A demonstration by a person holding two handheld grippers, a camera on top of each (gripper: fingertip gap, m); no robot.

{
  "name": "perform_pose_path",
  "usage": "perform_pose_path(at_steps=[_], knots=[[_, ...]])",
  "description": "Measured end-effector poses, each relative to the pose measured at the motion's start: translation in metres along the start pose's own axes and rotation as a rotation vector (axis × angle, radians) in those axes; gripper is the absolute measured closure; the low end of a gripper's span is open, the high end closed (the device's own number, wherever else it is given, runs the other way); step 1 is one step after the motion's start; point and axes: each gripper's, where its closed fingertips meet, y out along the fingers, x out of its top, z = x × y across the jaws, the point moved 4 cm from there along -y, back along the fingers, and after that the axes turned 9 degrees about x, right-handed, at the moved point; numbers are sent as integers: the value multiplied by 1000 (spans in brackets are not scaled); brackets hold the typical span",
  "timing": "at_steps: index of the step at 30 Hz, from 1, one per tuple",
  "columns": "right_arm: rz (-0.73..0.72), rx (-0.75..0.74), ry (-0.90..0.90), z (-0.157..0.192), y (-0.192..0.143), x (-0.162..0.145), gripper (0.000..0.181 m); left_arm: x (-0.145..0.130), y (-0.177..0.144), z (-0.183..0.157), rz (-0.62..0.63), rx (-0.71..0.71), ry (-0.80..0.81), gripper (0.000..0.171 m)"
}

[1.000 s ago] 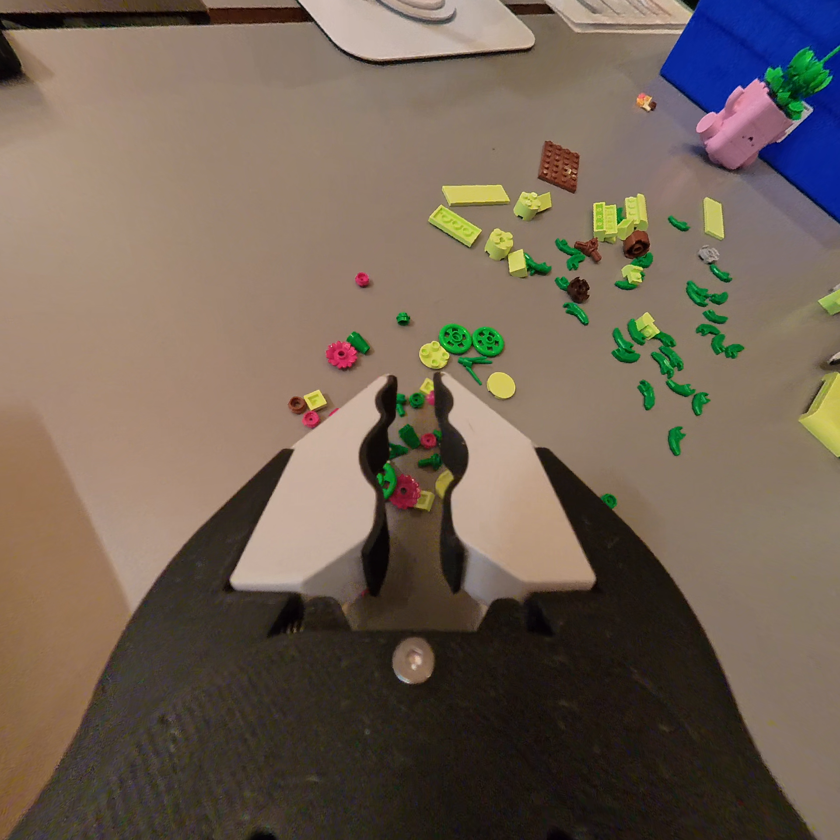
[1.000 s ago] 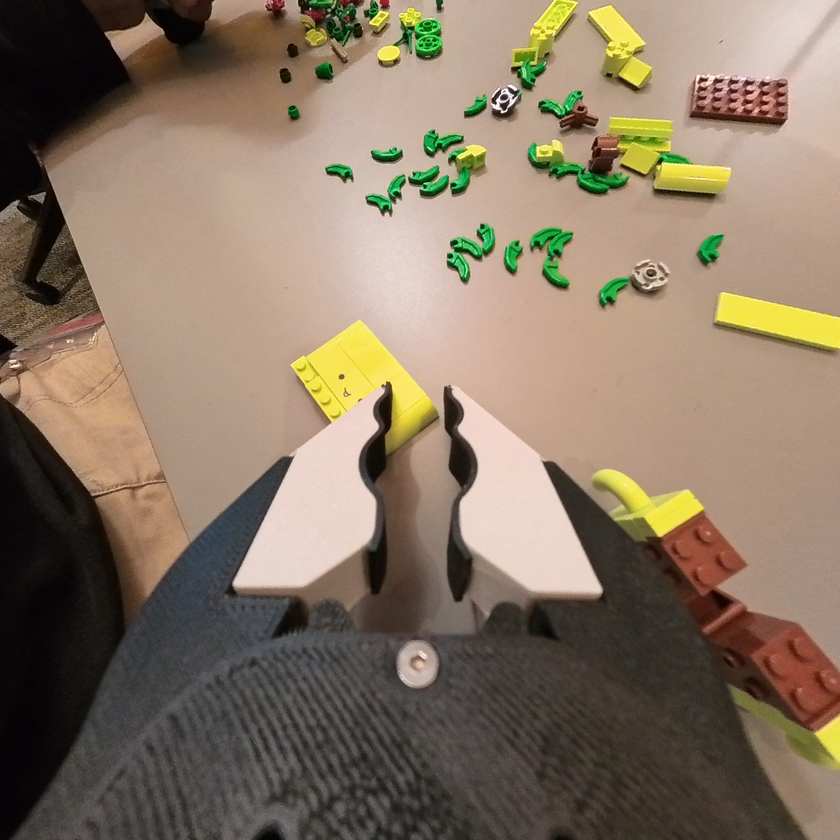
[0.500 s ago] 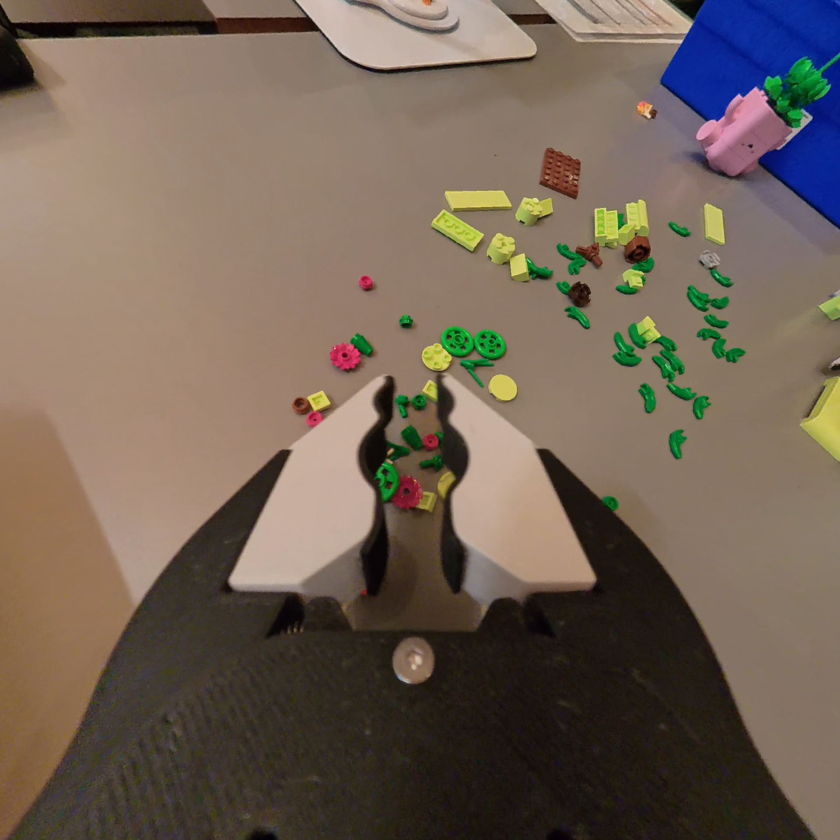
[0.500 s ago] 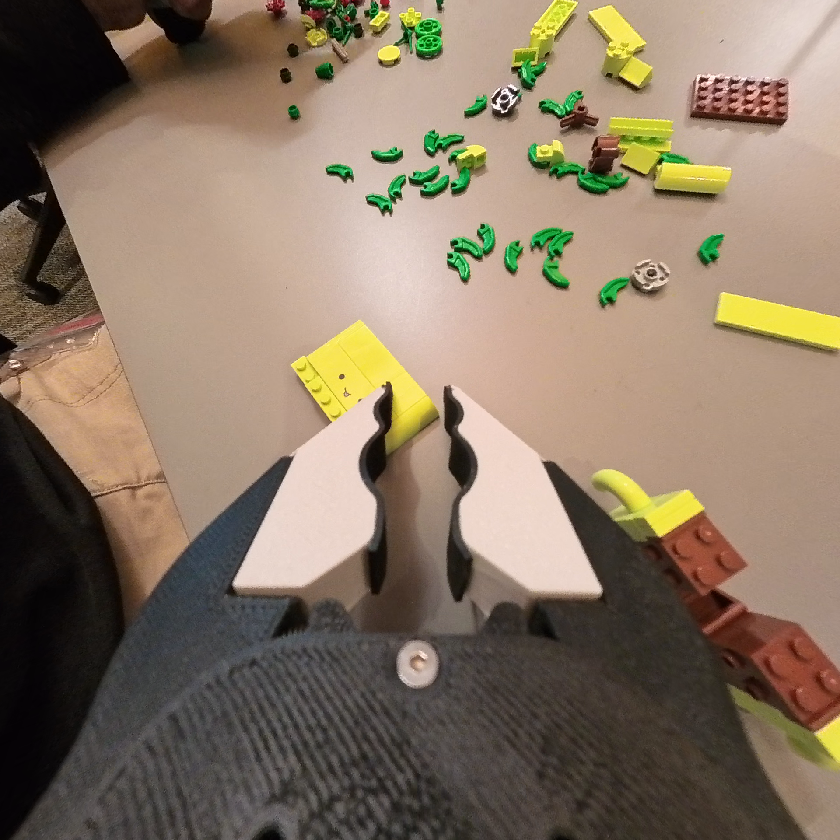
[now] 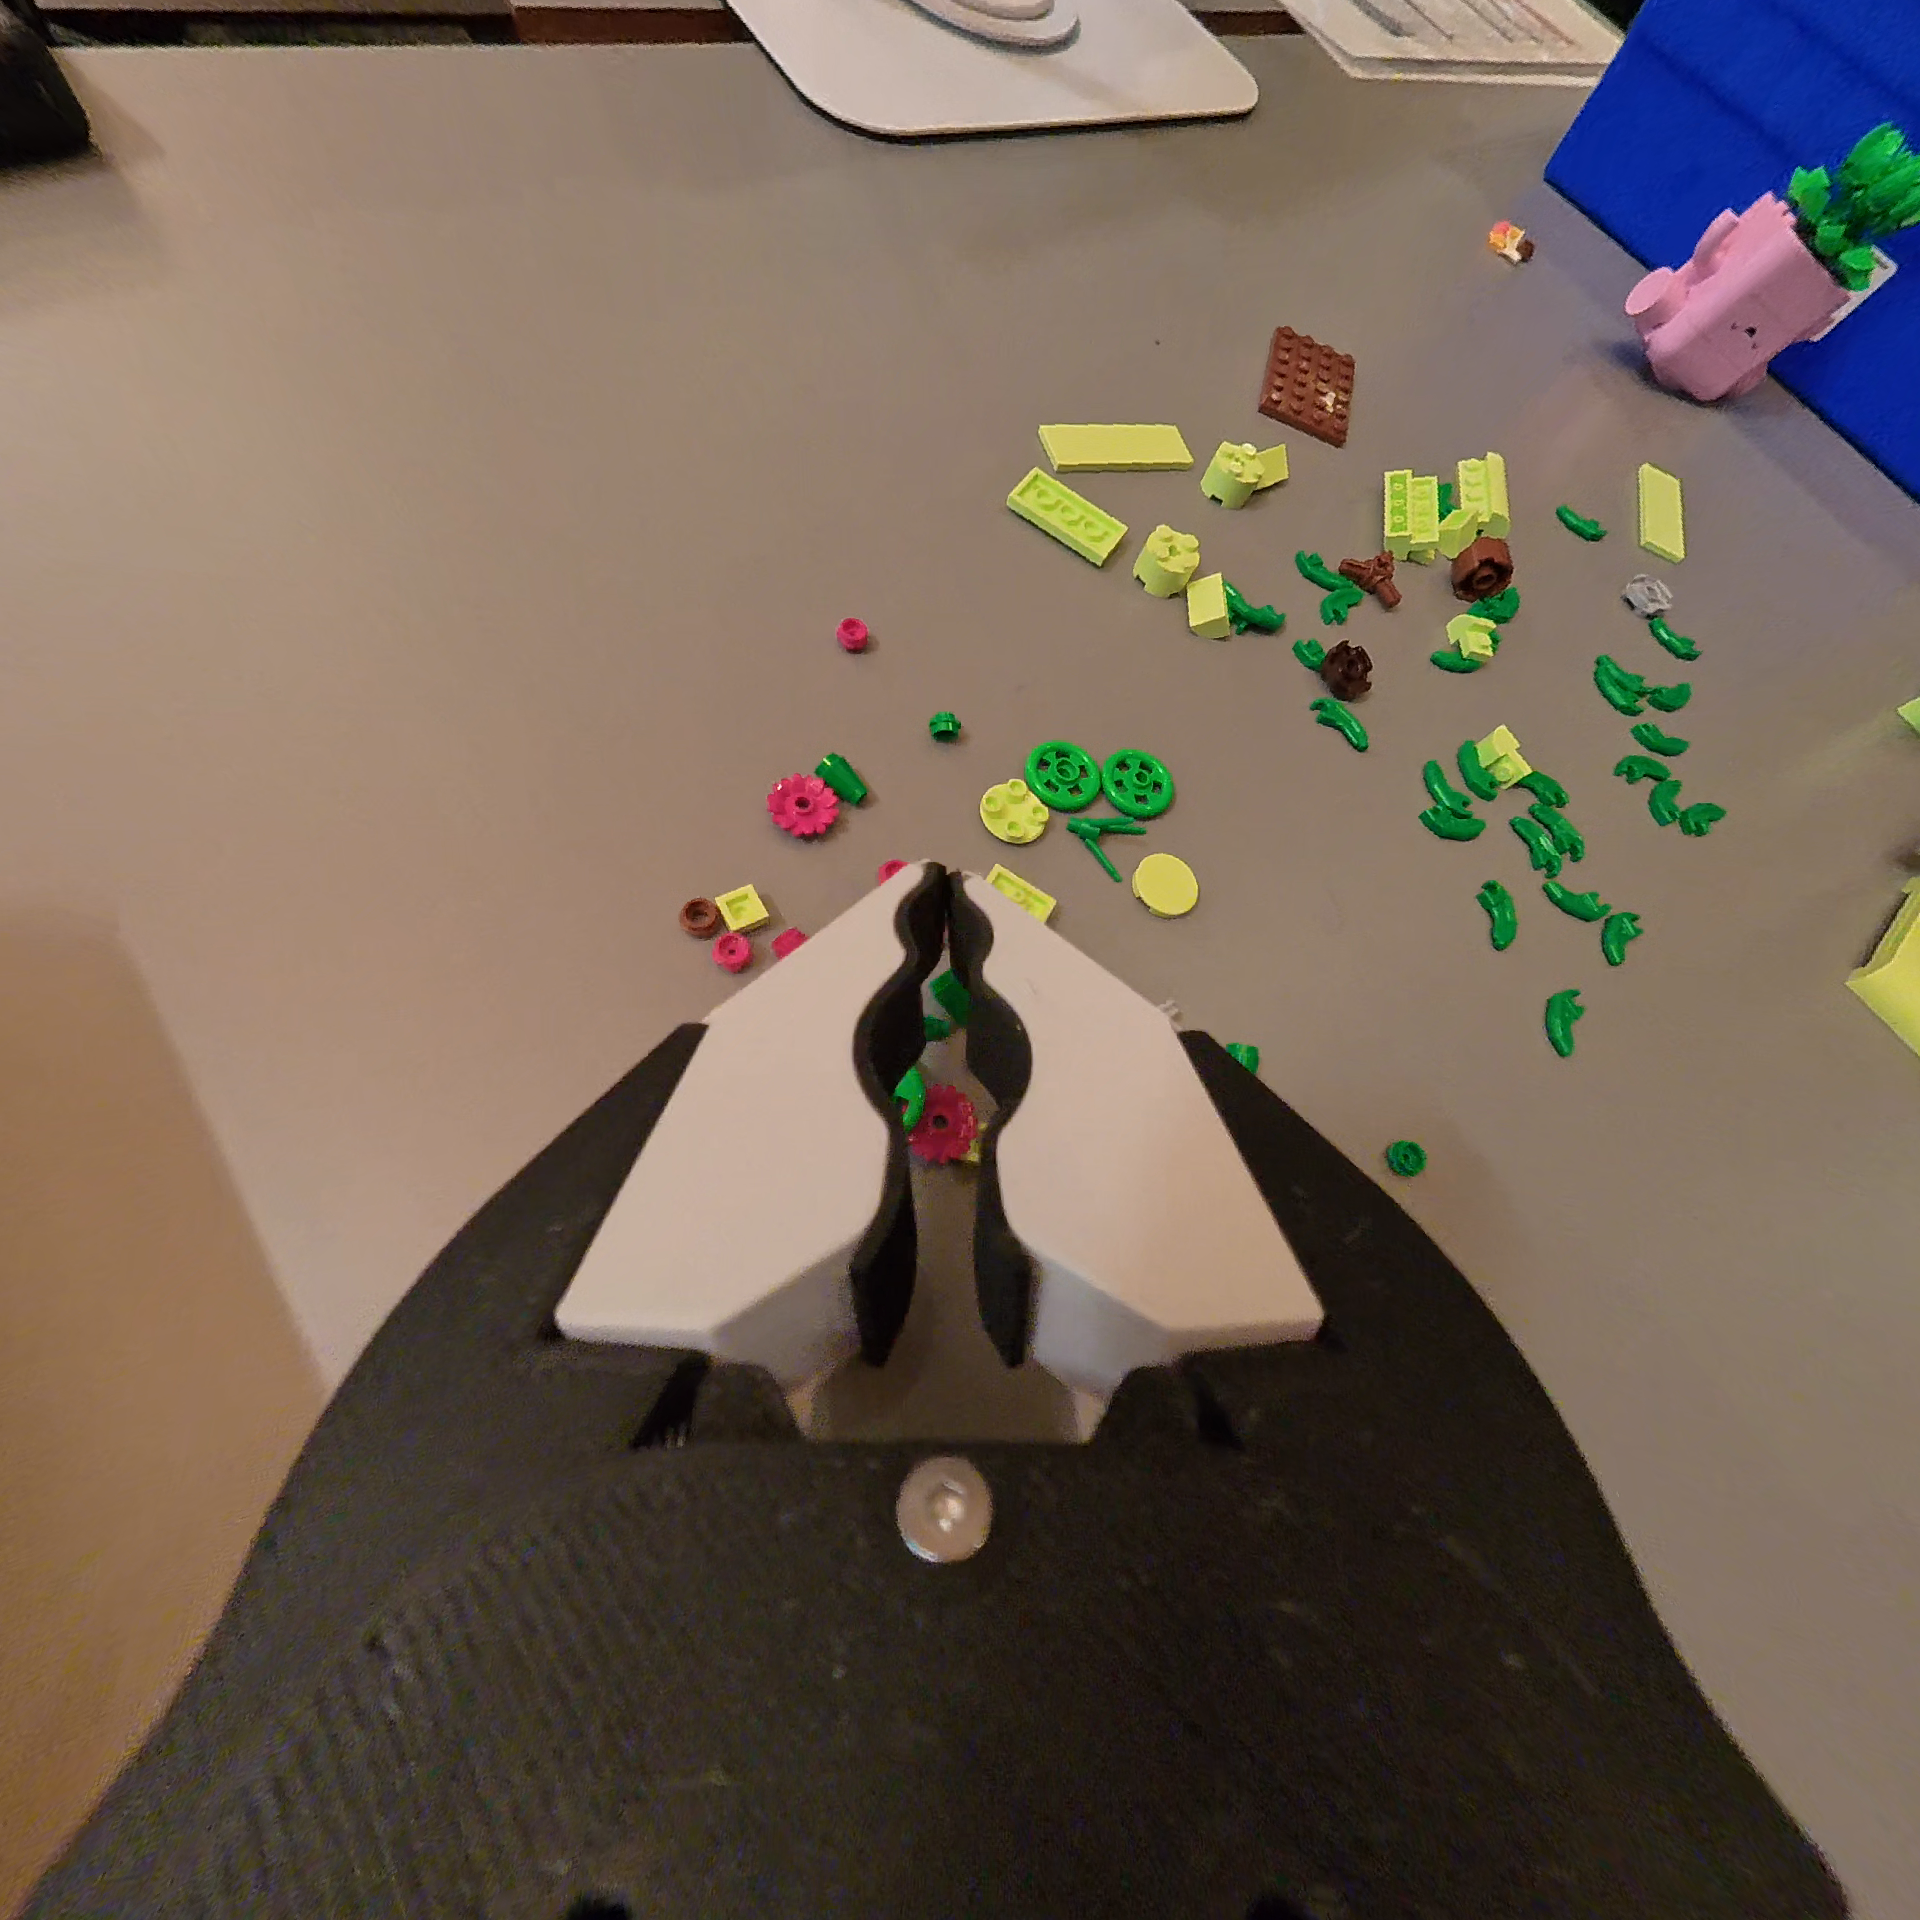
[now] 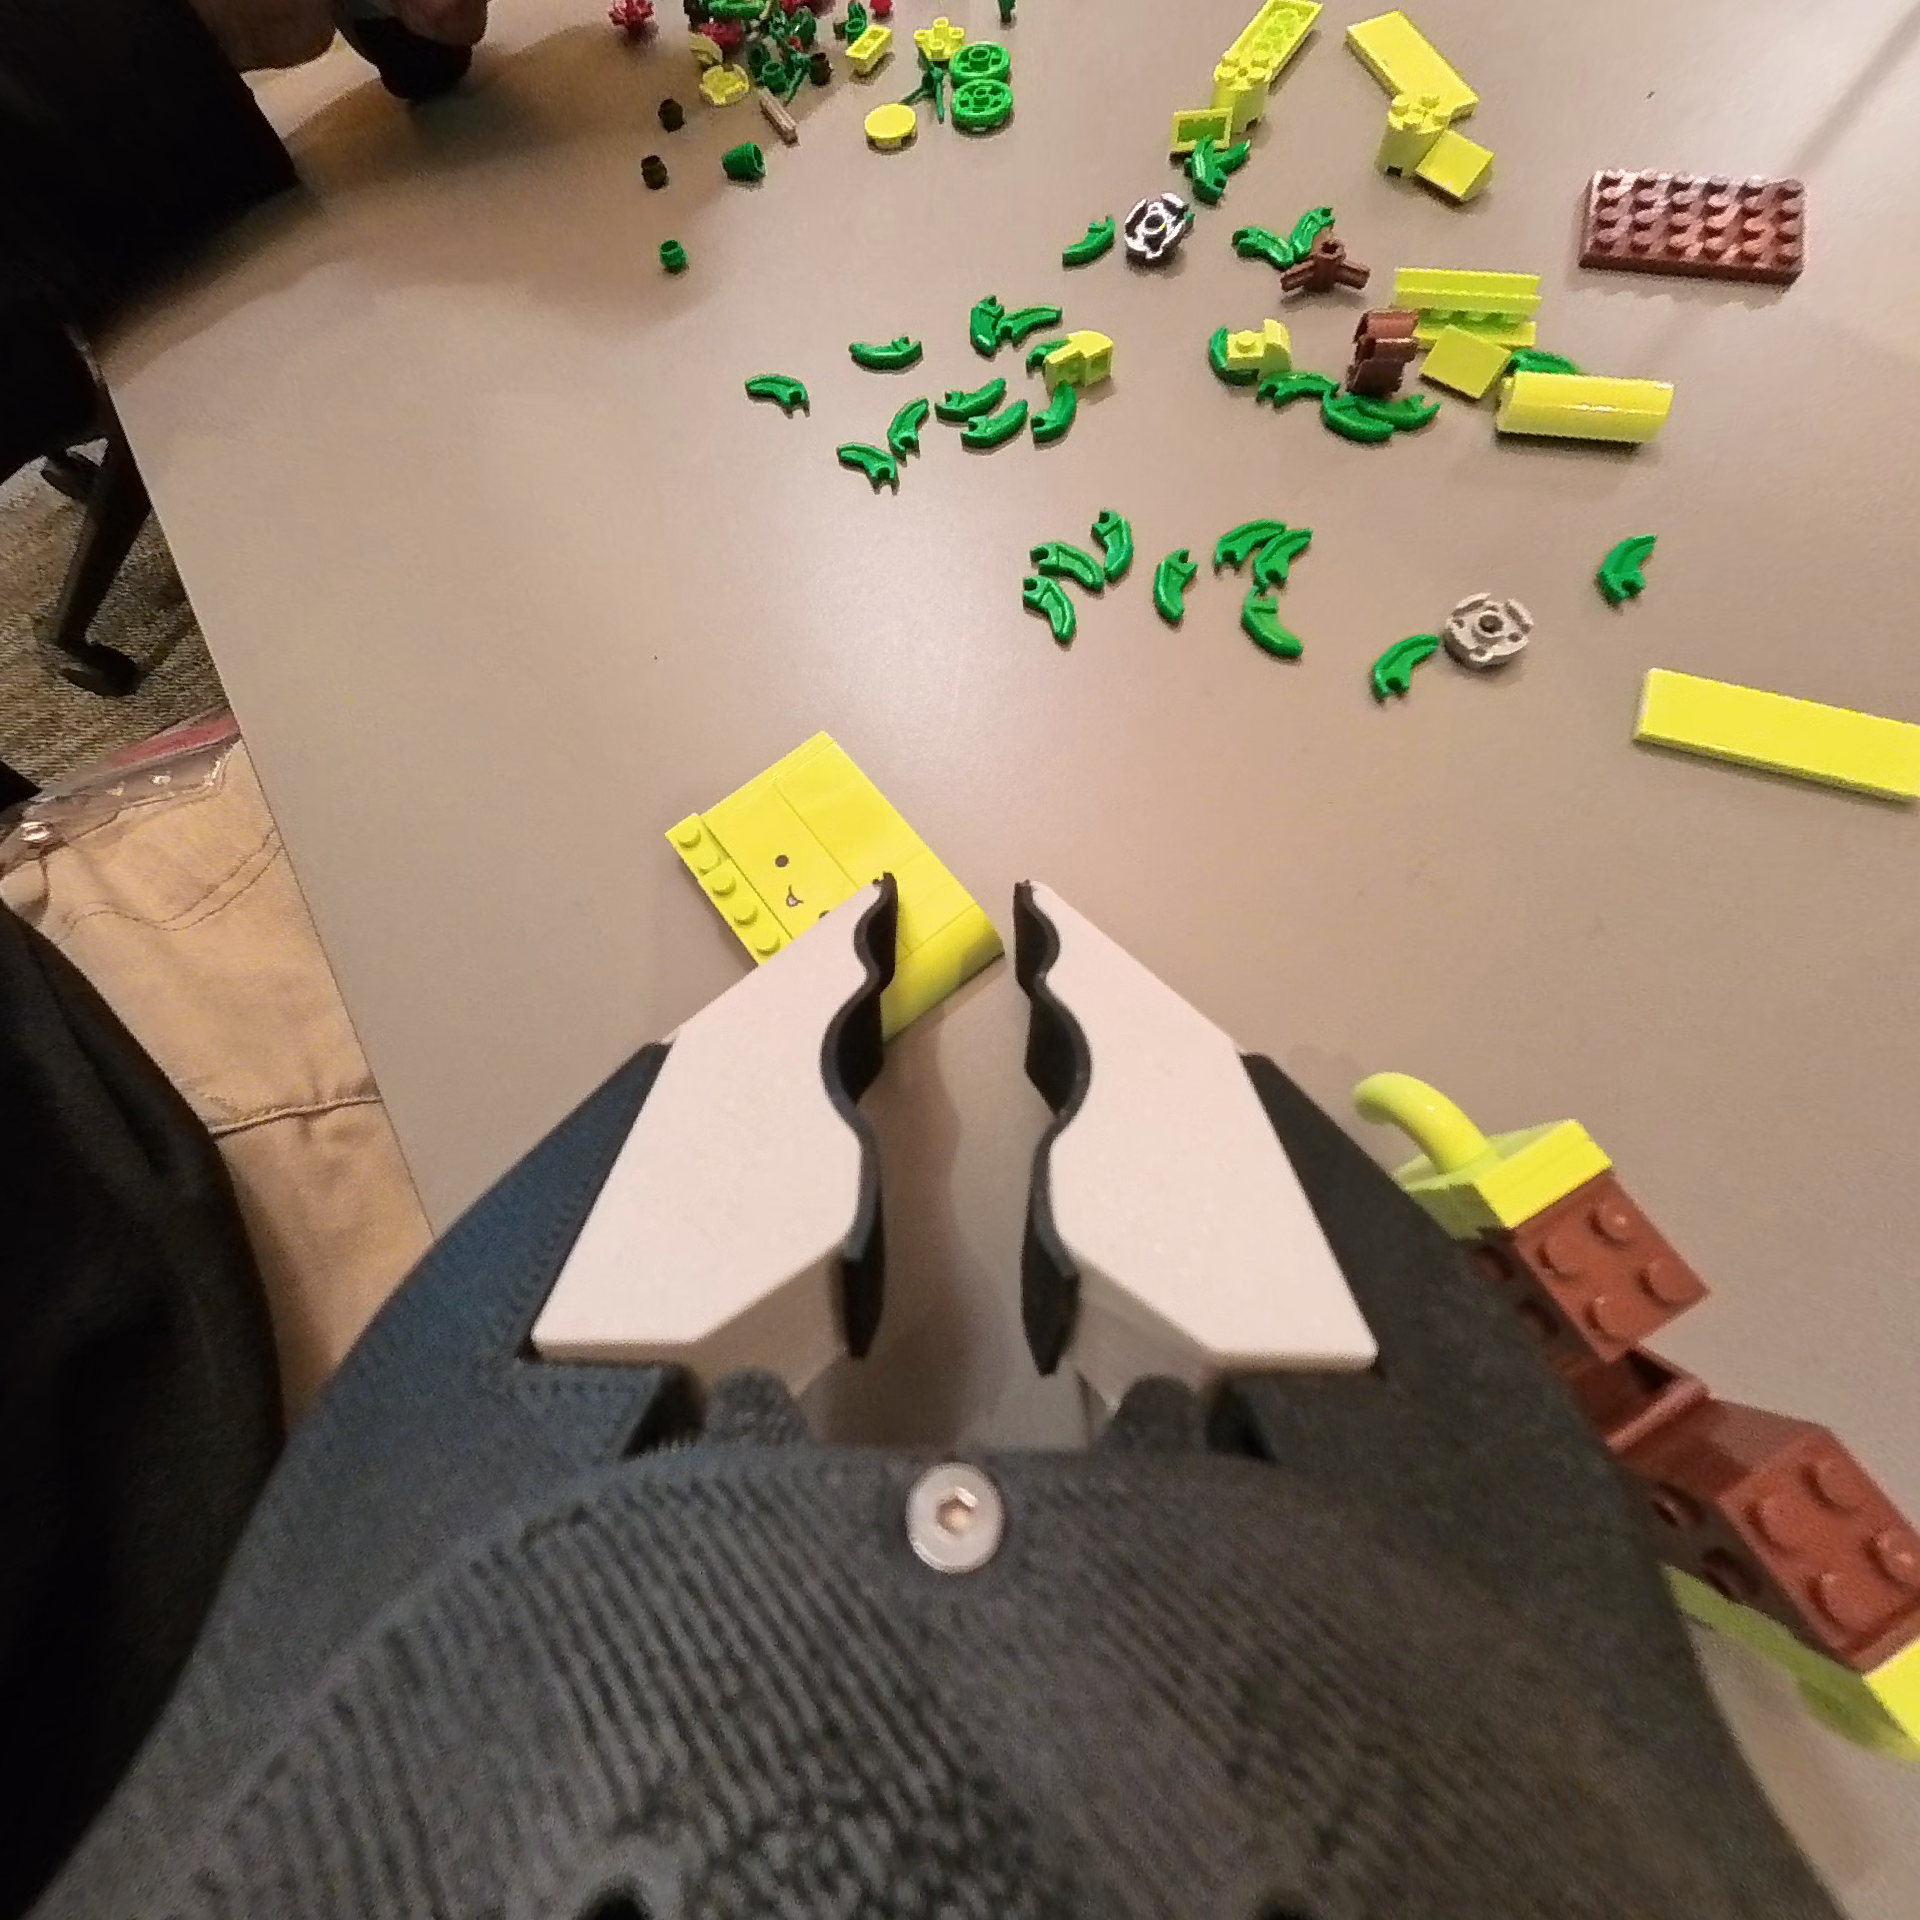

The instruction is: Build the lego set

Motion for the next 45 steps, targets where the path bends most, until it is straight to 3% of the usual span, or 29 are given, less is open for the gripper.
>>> perform_pose_path(at_steps=[2,4,5,6,9,10,11,14,18,20,23,28,32,37,41,45], knots=[[0,0,0,0,0,0,160,0,0,0,2,4,7,171],[0,0,0,0,0,0,160,1,-1,-1,-13,7,16,148],[0,0,0,0,0,0,160,1,-1,-1,-11,3,15,165],[0,1,1,0,0,0,160,0,0,-1,-7,4,12,171],[0,0,-1,0,0,0,160,0,0,-1,-1,3,10,170],[0,0,-1,0,0,0,160,1,-1,-1,-12,3,13,150],[0,1,0,0,0,0,160,1,-1,-1,-17,-1,12,143],[0,1,0,0,0,0,160,1,-2,-4,-15,-43,5,170],[0,1,-1,0,0,0,160,1,-2,-4,-21,-45,9,170],[0,1,0,0,0,0,160,2,-4,-3,-38,-37,8,152],[0,1,0,0,0,0,160,3,-6,-6,-51,-82,2,171],[-9,-38,-21,-1,-1,2,164,10,-10,-17,-95,-159,-36,171],[-156,-125,-151,7,-10,38,168,33,-22,-48,-180,-340,-138,171],[-518,-179,-348,28,1,125,159,43,-23,-101,-172,-593,-257,171],[-333,-155,-353,20,54,153,154,38,-15,-129,-135,-654,-266,171],[-179,-222,-430,8,87,162,156,35,-13,-133,-131,-653,-268,171]])
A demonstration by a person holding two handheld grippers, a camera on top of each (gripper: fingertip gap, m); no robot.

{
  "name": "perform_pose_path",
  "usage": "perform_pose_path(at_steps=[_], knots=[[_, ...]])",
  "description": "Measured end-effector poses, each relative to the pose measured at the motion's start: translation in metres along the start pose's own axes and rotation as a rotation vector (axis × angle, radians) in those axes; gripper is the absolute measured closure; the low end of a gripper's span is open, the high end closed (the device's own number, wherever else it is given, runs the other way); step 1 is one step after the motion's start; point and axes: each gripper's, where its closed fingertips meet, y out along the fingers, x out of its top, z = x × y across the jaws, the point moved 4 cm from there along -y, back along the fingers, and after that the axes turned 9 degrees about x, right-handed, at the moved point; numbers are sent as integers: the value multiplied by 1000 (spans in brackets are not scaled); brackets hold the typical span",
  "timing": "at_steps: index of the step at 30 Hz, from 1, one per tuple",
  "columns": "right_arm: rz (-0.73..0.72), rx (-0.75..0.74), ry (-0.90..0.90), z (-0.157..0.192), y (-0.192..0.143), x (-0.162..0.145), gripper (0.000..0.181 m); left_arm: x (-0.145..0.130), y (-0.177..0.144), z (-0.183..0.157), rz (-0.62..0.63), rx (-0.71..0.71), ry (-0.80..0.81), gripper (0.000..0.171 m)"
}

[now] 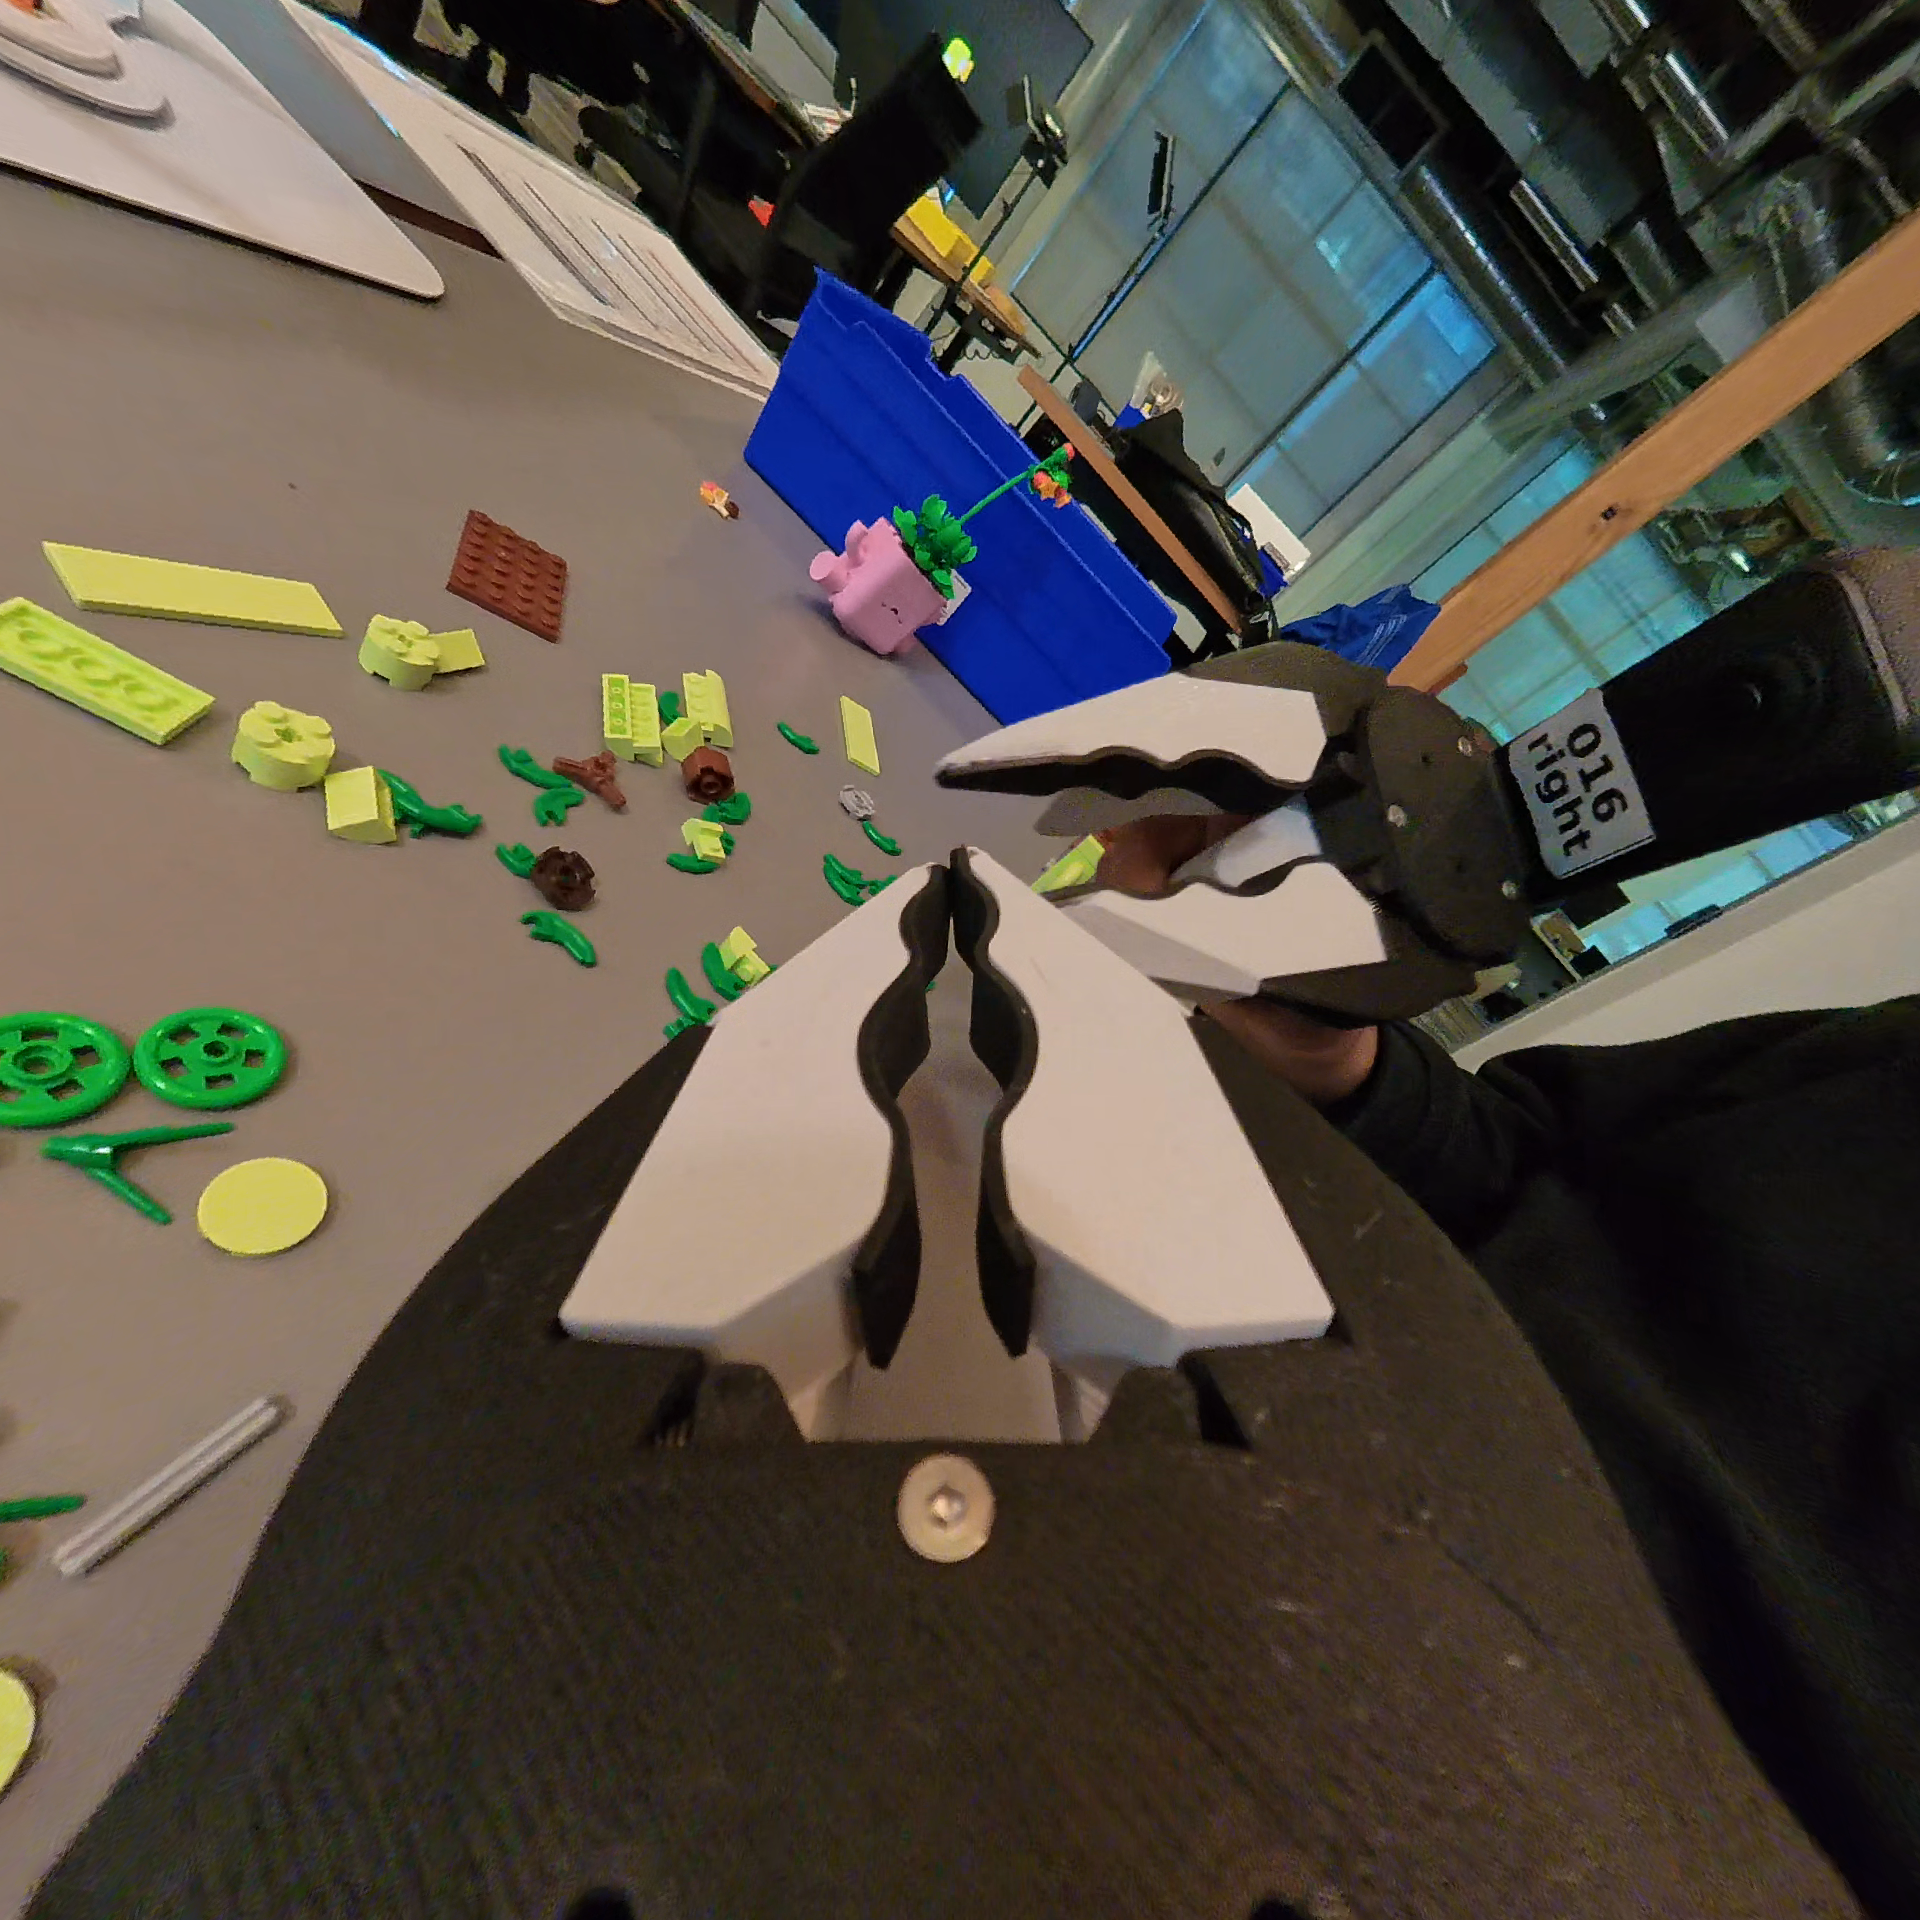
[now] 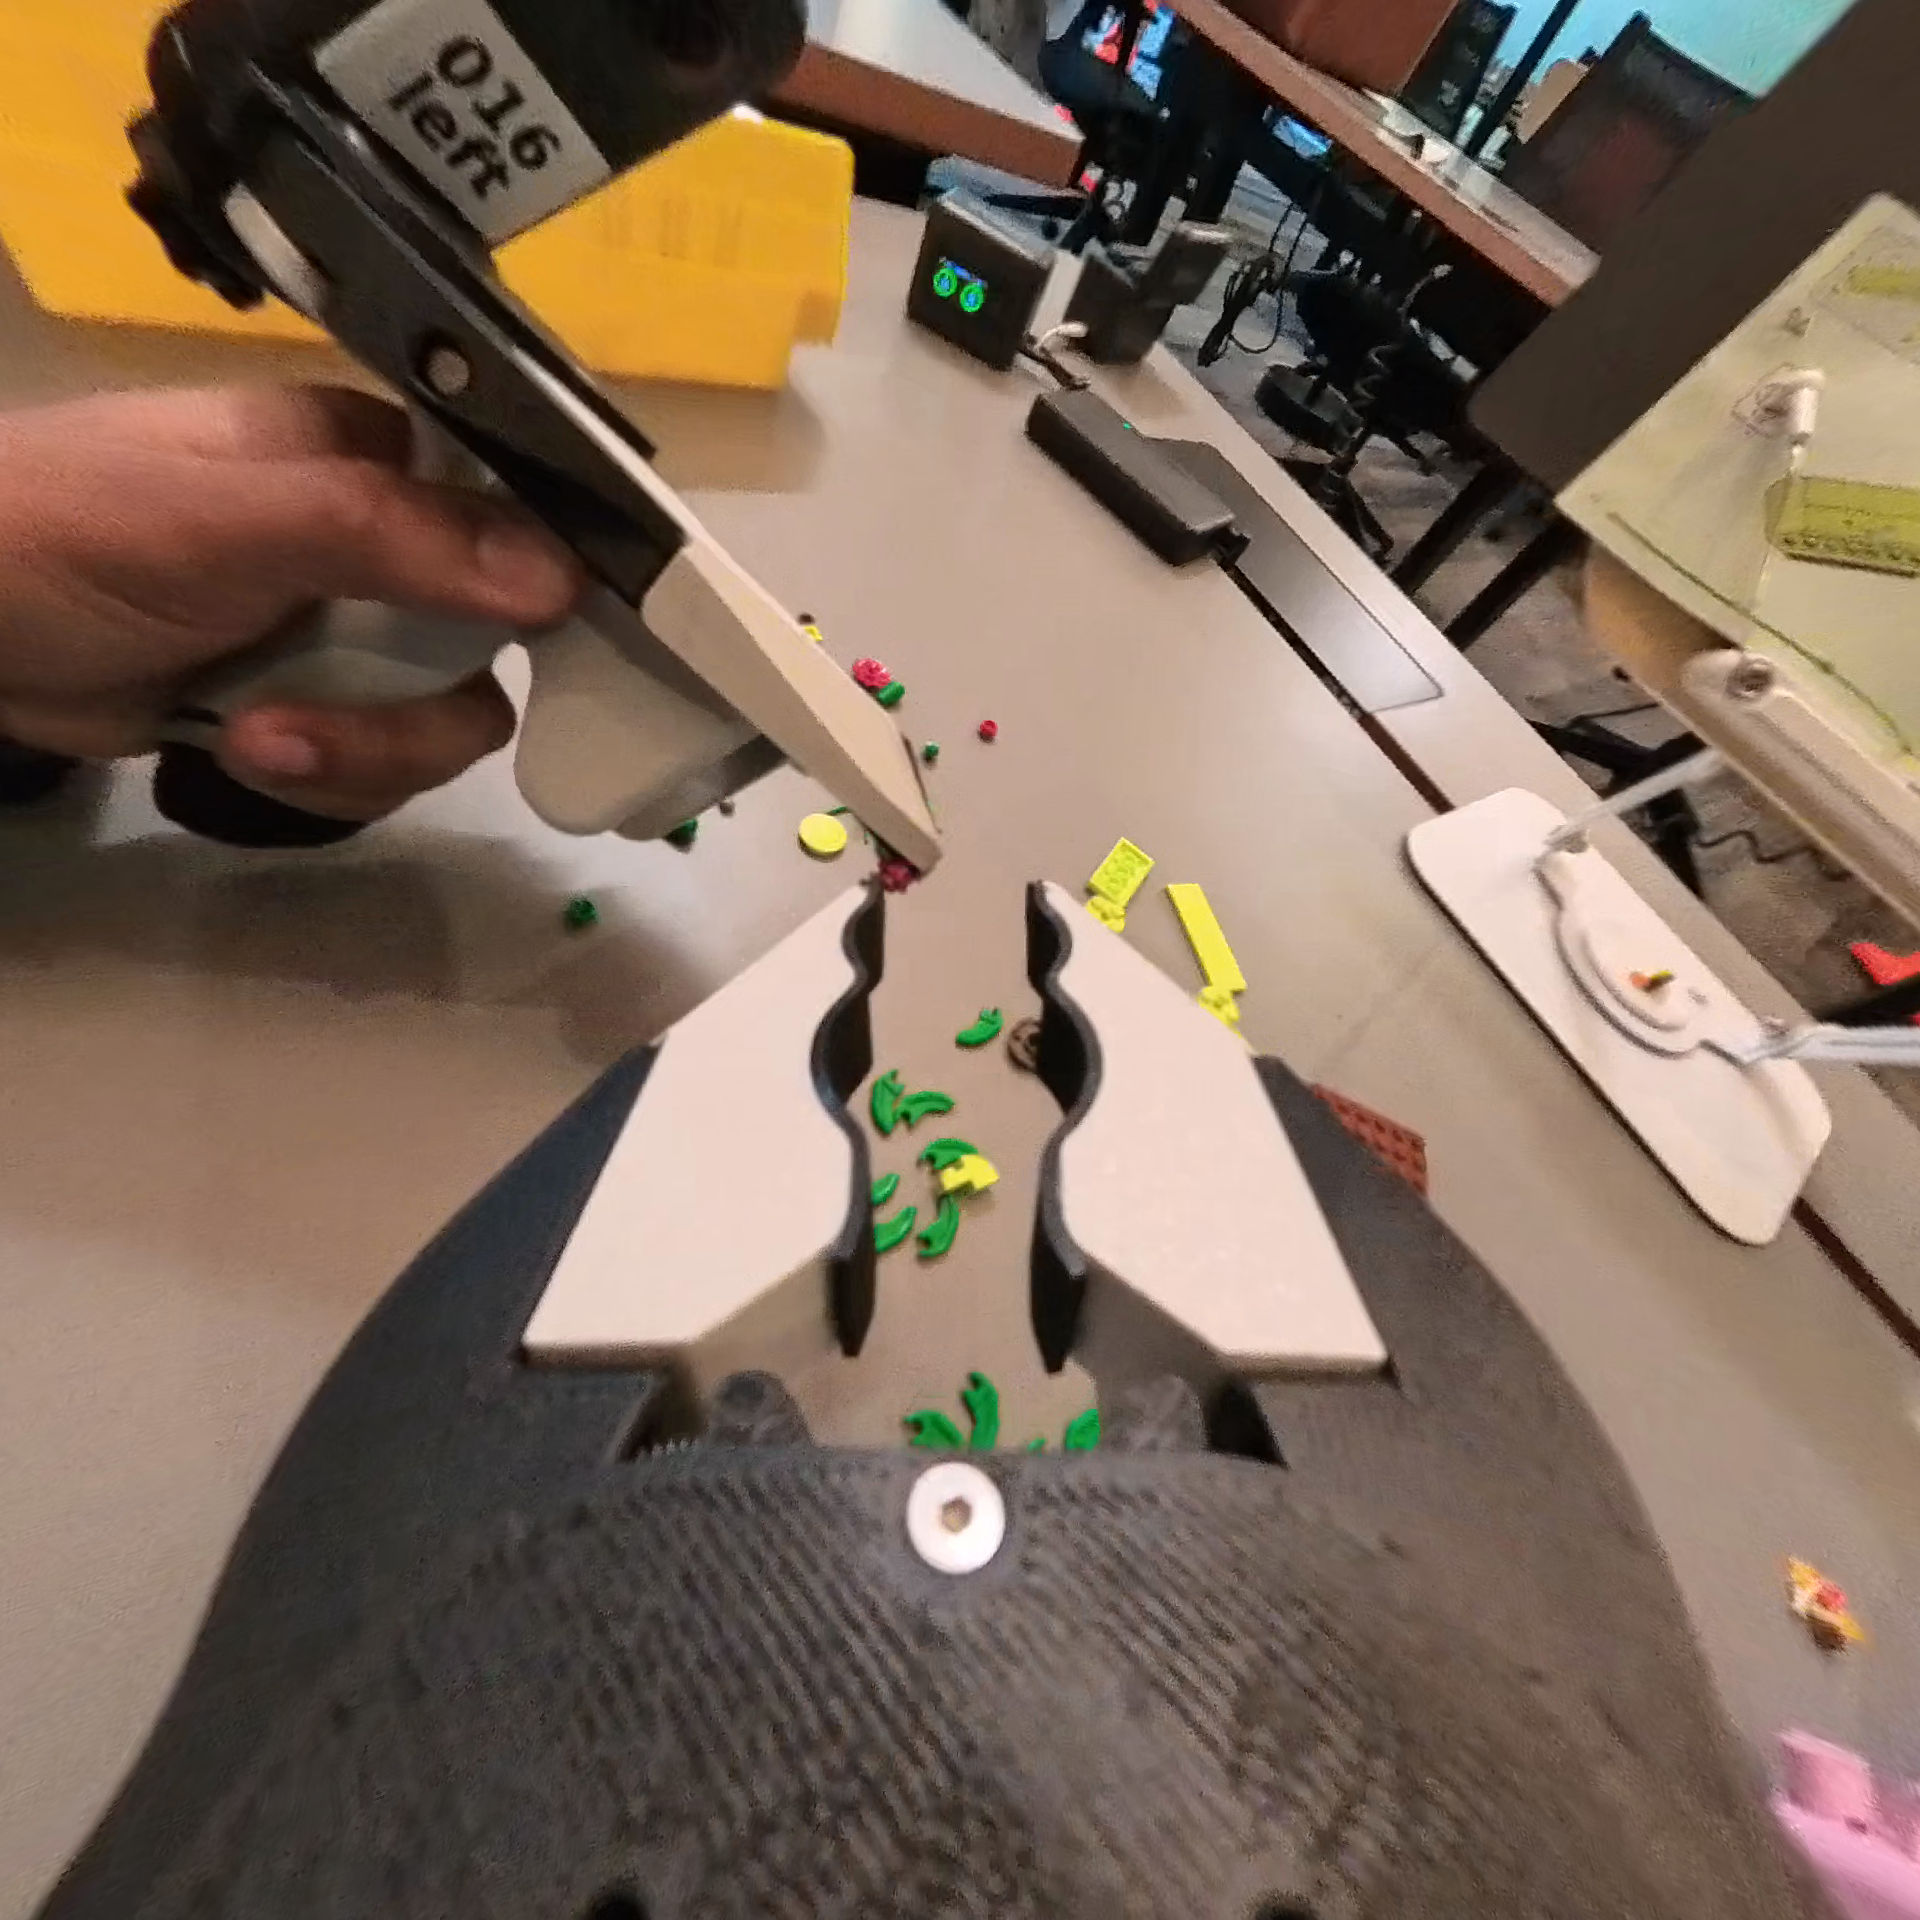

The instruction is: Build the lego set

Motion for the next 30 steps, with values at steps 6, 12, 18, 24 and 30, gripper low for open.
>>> perform_pose_path(at_steps=[6,12,18,24,30], knots=[[-33,49,11,2,20,4,160,1,-13,16,-33,28,-48,171],[44,62,20,-3,33,-4,160,6,-27,34,-69,143,-24,171],[-23,-96,74,-36,-27,-16,167,10,-50,60,-98,344,65,171],[-187,-88,306,-45,-95,-39,166,2,-43,63,-45,395,111,171],[-247,-35,345,-14,-121,-49,167,16,-10,57,59,486,251,168]])
